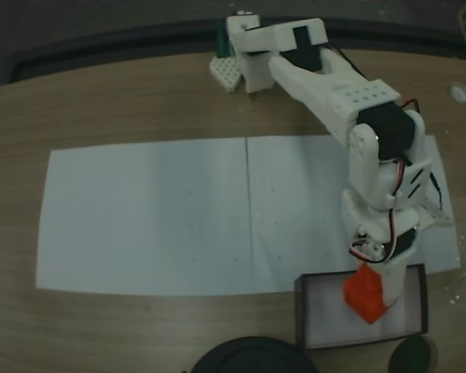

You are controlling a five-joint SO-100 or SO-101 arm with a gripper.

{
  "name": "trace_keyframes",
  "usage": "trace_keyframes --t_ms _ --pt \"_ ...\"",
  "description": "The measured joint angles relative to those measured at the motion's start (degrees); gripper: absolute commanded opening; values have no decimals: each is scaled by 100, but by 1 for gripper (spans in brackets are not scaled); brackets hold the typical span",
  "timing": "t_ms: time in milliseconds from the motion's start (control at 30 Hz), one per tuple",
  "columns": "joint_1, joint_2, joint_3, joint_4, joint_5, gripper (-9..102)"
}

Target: Grab a orange square and put it in the box.

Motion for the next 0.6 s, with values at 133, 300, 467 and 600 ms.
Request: trace_keyframes --t_ms 133,300,467,600 --pt "9 0 -9 132 123 36" --pt "26 0 -9 167 123 17" --pt "272 369 -9 431 211 1" --pt "580 1354 -9 1090 264 0"
